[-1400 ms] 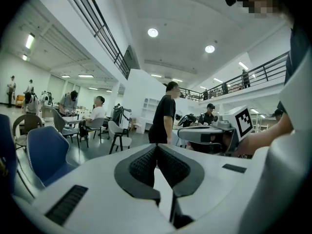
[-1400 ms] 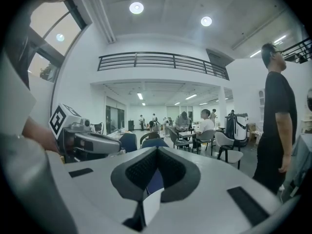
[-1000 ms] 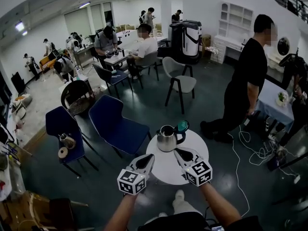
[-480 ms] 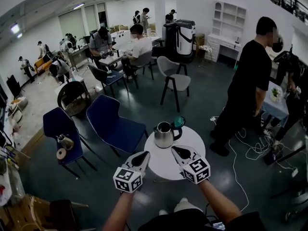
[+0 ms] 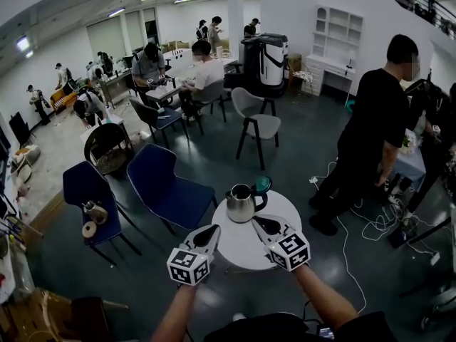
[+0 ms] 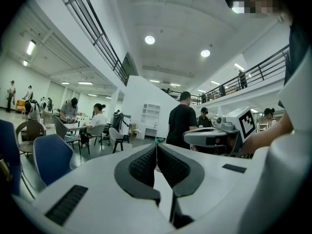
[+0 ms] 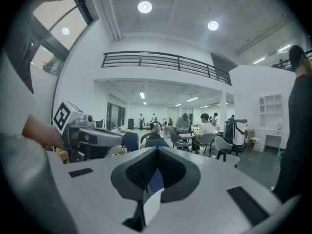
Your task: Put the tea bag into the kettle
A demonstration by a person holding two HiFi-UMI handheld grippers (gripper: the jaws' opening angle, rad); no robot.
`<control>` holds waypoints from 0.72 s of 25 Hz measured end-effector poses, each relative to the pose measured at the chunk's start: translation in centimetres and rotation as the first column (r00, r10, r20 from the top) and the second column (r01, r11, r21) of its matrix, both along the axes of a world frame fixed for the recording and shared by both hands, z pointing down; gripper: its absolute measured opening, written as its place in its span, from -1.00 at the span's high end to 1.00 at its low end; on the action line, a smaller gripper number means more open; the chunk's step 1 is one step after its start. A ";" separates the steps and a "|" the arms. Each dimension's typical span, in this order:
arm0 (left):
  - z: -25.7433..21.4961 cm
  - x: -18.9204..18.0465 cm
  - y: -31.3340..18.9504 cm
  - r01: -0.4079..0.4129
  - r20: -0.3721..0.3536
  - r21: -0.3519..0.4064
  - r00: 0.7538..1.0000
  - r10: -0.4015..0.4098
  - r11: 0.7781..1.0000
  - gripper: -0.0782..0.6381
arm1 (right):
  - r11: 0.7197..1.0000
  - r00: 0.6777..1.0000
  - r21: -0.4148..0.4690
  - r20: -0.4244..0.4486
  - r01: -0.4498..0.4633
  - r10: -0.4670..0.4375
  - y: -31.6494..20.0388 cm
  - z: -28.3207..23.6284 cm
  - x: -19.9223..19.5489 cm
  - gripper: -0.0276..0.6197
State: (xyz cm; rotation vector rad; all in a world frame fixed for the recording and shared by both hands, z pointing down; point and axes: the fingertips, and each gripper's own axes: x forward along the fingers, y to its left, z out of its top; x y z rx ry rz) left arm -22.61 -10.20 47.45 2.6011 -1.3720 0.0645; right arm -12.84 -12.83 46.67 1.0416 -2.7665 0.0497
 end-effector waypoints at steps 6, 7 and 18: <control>-0.7 1.4 0.2 0.009 -0.008 0.006 1.000 -0.009 1.000 0.73 | 1.000 1.000 0.002 0.002 0.004 -0.004 0.5 -0.6 1.5 0.87; -0.7 1.7 0.3 0.009 -0.007 0.005 1.000 -0.009 1.000 0.73 | 1.000 1.000 0.001 0.003 0.004 -0.004 0.6 -0.6 1.9 0.87; -1.5 6.0 2.1 0.028 -0.001 0.017 1.000 -0.028 0.999 0.73 | 1.000 1.000 -0.001 0.024 0.015 -0.015 2.5 -1.0 5.8 0.87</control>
